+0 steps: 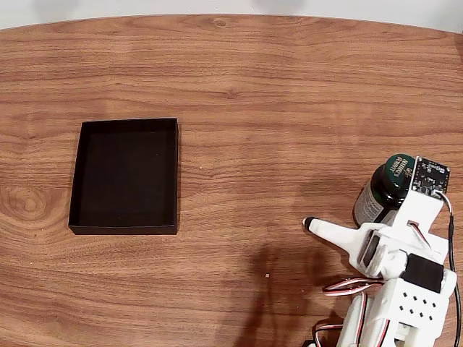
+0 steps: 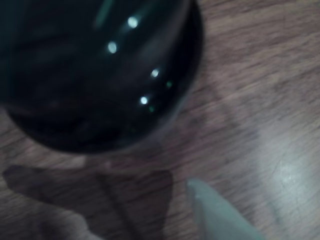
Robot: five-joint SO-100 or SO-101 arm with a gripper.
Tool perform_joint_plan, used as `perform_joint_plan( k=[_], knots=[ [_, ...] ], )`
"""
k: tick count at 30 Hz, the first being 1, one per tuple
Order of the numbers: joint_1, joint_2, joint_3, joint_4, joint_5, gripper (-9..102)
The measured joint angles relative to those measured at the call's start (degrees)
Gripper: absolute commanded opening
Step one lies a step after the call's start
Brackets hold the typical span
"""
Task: Pick up the pill bottle and place it in the black box.
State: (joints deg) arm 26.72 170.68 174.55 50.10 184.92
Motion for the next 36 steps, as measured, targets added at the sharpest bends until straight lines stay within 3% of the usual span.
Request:
perform_joint_plan(
  k=[36],
  knots=[
    [3.8,-11.4,0.0,-22.1,2.3,60]
  ],
)
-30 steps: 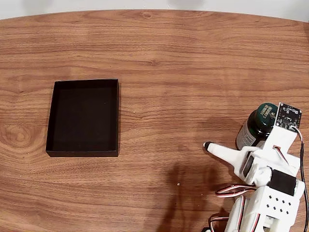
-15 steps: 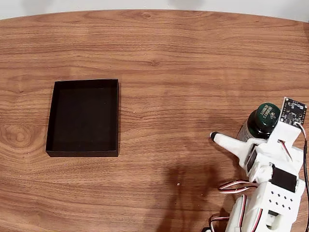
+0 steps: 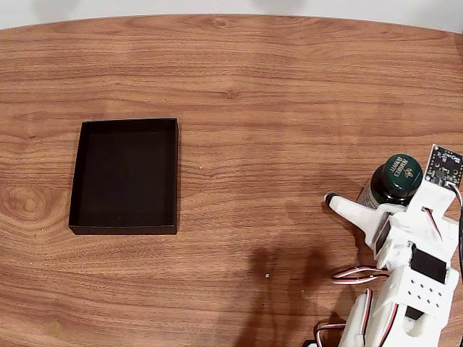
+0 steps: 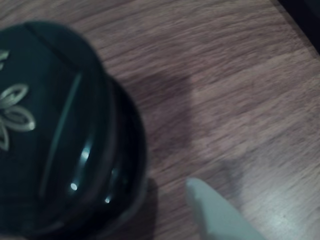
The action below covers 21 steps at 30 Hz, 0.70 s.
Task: Pick up the pill bottle and place it in the black box.
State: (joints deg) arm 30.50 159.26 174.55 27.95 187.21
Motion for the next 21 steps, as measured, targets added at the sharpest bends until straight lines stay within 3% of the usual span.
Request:
perform_joint_plan(
  k=[21],
  knots=[
    [-1.7,-6.1,0.0,-8.3,-2.0,59]
  ],
)
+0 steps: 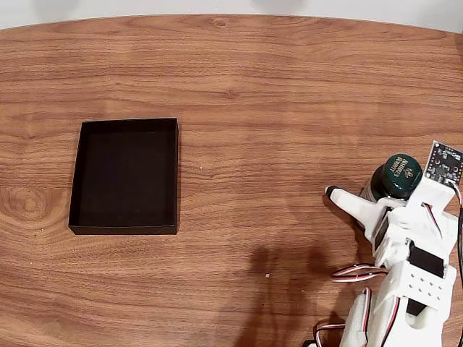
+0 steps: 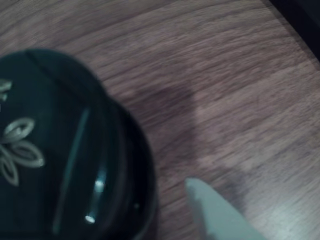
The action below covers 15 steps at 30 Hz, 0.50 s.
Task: Pick up the pill bottle and place it in the black box.
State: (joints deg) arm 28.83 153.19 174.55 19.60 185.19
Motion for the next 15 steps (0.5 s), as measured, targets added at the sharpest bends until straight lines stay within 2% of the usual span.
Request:
perform_joint_plan(
  k=[15],
  knots=[
    [-2.1,-7.6,0.0,-10.2,-2.0,56]
  ],
)
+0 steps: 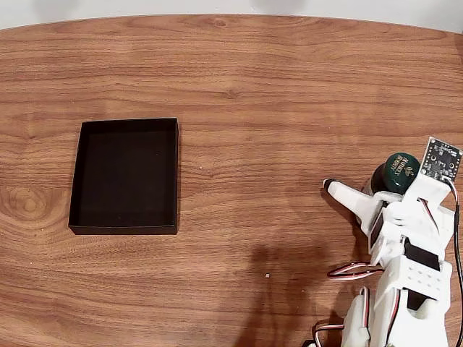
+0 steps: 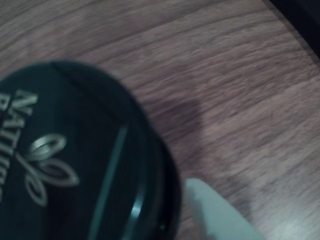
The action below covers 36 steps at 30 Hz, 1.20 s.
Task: Pick up the pill bottle and place it in the black box.
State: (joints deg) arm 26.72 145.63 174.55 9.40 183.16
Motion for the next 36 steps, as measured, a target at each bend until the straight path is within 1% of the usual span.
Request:
perform_joint_plan(
  k=[16,22,36],
  knots=[
    [-0.7,-6.4,0.0,-7.7,0.0,52],
    [-1.8,-6.9,0.0,-9.6,-1.9,51],
    [-3.9,-6.9,0.0,-10.1,-3.3,36]
  ],
)
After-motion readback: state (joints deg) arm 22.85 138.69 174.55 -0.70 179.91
